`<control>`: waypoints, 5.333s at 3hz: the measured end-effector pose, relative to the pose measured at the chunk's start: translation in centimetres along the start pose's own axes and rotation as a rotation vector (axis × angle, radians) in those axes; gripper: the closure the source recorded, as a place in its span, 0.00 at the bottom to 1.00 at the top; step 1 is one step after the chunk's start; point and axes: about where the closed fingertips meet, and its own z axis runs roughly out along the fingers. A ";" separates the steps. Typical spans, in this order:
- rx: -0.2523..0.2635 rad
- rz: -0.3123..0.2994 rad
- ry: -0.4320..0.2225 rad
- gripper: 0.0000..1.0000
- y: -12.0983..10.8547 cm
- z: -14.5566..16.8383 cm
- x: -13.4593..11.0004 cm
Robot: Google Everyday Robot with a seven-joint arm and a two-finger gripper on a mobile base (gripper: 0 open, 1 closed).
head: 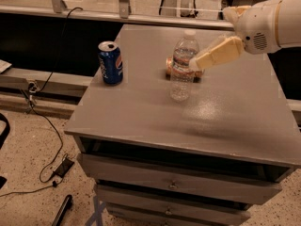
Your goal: Knock water bottle over
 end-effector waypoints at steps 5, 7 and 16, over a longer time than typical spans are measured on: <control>-0.112 0.134 -0.155 0.00 0.9 5.6 2.5; -0.113 0.163 -0.160 0.40 0.4 5.6 4.0; -0.212 -0.460 0.622 1.00 1.7 0.3 4.4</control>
Offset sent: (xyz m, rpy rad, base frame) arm 0.0319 0.0296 -0.0238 0.2452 0.0193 0.0829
